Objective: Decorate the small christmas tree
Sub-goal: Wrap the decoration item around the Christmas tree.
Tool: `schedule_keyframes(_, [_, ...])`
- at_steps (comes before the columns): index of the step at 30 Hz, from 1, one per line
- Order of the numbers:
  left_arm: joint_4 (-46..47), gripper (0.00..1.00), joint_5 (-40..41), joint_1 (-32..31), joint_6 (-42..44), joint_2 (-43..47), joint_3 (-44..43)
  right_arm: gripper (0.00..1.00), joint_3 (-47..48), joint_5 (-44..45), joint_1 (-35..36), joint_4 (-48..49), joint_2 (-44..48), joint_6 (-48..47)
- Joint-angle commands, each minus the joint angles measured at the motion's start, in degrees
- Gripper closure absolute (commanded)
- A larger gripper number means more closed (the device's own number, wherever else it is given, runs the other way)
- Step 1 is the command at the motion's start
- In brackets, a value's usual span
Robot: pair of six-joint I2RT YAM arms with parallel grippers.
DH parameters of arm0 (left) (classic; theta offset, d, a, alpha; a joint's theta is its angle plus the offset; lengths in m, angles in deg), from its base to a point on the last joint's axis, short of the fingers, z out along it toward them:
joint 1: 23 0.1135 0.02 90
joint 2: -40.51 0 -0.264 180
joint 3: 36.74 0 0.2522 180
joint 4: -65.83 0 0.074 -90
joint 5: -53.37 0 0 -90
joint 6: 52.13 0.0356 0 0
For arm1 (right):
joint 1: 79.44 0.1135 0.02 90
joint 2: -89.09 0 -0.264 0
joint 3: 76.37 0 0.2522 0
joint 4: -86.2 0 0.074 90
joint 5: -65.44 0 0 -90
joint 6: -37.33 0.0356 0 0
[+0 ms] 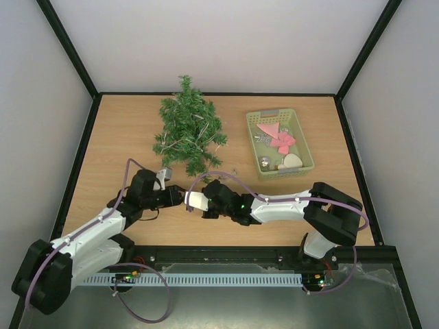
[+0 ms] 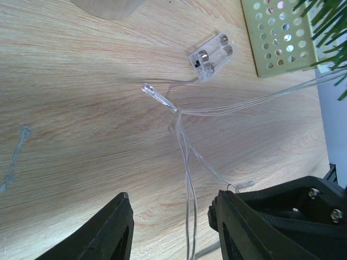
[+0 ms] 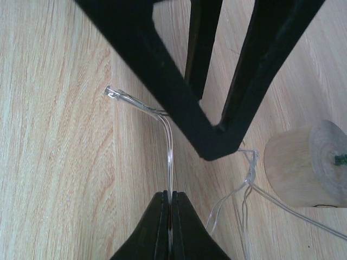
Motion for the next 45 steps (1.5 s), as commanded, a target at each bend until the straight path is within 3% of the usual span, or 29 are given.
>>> schedule_keyframes(1, [5.17,0.57,-1.20,-0.63,1.64,-2.98,0.00,0.98,-0.64,0.89,0.33,1.69,1.71,-0.53])
schedule_keyframes(2, [5.48,0.59,-1.20,-0.67,2.14,-3.56,-0.31,0.98,-0.62,0.91,0.34,1.67,1.73,-0.64])
schedule_keyframes(6, [6.37,0.91,0.67,-0.68,3.74,-4.08,-1.23,0.98,-1.09,0.36,0.27,1.82,1.74,-1.06])
schedule_keyframes(8, [6.61,0.97,3.15,-0.68,3.54,-3.28,-1.21,0.98,-1.66,0.32,0.27,2.32,1.93,-0.95])
schedule_keyframes(18, [11.49,0.98,10.68,-0.68,3.33,-1.95,-0.58,0.98,-2.18,2.44,0.28,4.05,0.99,-0.29])
schedule_keyframes(34, [9.01,0.98,16.88,-0.61,-3.98,-12.48,-1.41,0.98,-2.45,2.26,0.27,4.19,1.19,-0.48])
schedule_keyframes(36, [7.63,0.98,16.99,-0.66,-3.86,-11.49,-1.42,0.94,-2.52,1.78,0.28,3.30,1.72,-0.34])
schedule_keyframes(41, [3.04,0.98,18.92,-0.68,-4.11,-5.97,-1.12,0.67,-3.63,0.74,0.13,-1.48,6.78,-0.35])
schedule_keyframes(45, [-1.34,0.98,22.84,-0.27,-4.37,-1.05,-1.48,0.64,-6.13,-0.01,-0.94,-3.47,13.91,1.86])
